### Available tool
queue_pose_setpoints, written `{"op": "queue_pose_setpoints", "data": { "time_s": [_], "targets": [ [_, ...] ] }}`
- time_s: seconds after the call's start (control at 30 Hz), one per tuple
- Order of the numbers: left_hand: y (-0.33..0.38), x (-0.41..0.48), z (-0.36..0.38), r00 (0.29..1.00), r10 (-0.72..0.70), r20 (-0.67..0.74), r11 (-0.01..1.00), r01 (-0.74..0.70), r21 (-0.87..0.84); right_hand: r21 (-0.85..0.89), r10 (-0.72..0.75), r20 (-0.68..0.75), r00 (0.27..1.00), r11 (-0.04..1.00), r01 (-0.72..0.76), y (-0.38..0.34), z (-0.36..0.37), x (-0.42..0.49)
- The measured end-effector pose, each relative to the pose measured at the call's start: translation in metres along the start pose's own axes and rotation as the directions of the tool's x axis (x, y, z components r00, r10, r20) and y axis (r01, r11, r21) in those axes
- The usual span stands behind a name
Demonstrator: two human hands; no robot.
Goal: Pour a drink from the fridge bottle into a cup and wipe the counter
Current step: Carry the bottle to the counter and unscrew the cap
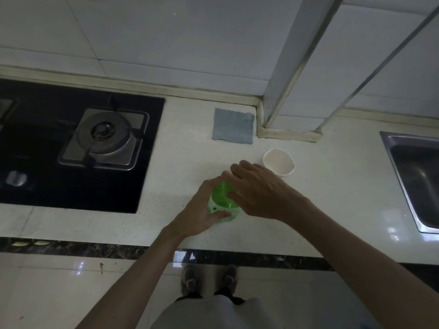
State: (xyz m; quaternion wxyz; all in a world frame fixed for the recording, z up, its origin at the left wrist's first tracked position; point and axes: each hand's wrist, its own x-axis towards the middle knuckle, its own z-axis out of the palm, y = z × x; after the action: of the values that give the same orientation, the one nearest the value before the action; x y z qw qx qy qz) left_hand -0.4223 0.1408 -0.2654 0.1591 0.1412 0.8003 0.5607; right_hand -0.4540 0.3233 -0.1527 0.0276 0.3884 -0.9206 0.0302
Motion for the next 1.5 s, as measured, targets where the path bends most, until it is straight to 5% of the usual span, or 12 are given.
{"op": "queue_pose_setpoints", "data": {
  "time_s": [0.1,0.17,0.3,0.43,0.77,0.87,1.07,1.27,1.5],
  "targets": [
    [-0.001,-0.001,0.001,1.0,0.01,-0.018,1.0,-0.01,-0.01,-0.081,0.405,-0.084,0.91,0.908,-0.412,-0.02,-0.005,0.006],
    [0.0,-0.001,0.003,0.999,0.008,-0.034,1.0,-0.009,-0.023,-0.106,0.509,-0.026,0.86,0.854,-0.509,-0.031,-0.005,0.011],
    [0.003,-0.001,0.006,0.998,-0.003,-0.06,1.0,0.001,-0.03,-0.006,0.441,0.075,0.894,0.897,-0.442,-0.031,-0.004,0.01],
    [0.002,-0.001,0.008,0.998,-0.008,-0.068,0.999,0.006,-0.039,-0.044,0.195,0.051,0.979,0.98,-0.193,-0.02,-0.007,0.003],
    [0.004,-0.002,0.008,0.997,-0.024,-0.07,0.998,0.021,-0.052,0.071,-0.115,0.209,0.971,0.992,0.103,0.002,-0.022,-0.002],
    [0.003,-0.002,0.008,0.997,-0.035,-0.061,0.998,0.031,-0.06,0.168,-0.053,0.199,0.978,0.986,0.019,-0.004,-0.021,-0.002],
    [0.004,-0.002,0.009,0.996,-0.043,-0.079,0.999,0.043,-0.007,0.056,0.401,0.125,0.907,0.91,-0.41,-0.023,-0.003,0.014],
    [0.005,-0.002,0.01,0.996,-0.04,-0.082,0.999,0.039,-0.011,0.016,0.286,-0.067,0.956,0.958,-0.285,-0.026,-0.002,0.002],
    [0.003,-0.004,0.01,0.995,-0.047,-0.088,0.999,0.046,-0.019,0.036,0.05,-0.023,0.998,0.998,-0.05,-0.02,-0.009,-0.014]
  ]
}}
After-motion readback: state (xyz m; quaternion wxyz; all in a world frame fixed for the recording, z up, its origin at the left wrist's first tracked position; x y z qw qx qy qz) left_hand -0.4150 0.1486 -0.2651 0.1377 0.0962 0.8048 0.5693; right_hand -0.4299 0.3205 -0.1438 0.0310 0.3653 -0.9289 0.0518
